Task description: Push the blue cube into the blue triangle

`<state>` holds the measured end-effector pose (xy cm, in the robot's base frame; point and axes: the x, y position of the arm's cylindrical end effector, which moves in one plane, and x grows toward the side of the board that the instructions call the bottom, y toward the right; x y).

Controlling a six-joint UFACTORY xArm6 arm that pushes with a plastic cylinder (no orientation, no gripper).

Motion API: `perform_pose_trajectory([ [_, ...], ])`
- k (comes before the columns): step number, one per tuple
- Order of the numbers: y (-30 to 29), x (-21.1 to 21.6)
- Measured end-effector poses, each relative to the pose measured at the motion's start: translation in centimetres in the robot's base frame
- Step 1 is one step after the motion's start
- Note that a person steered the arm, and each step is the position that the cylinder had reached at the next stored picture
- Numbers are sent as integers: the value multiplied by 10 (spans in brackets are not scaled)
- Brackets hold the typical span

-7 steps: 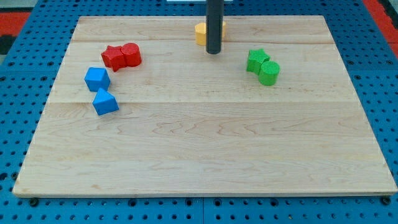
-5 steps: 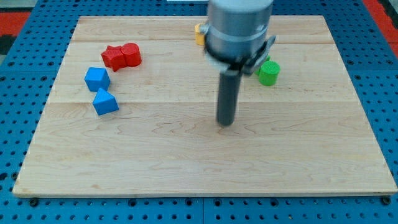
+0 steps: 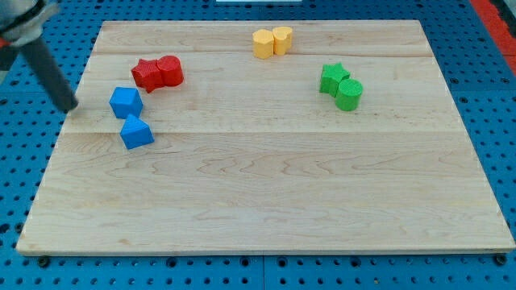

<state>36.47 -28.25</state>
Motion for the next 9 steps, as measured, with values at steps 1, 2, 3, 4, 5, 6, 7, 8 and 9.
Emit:
perform_pose_trajectory([
  [1, 50, -22],
  [2, 129, -15],
  [3, 126, 35],
  [4, 124, -21],
  [5, 63, -3],
  [6, 79, 32],
  [7, 91, 41],
  [8, 82, 43],
  [9, 81, 41],
])
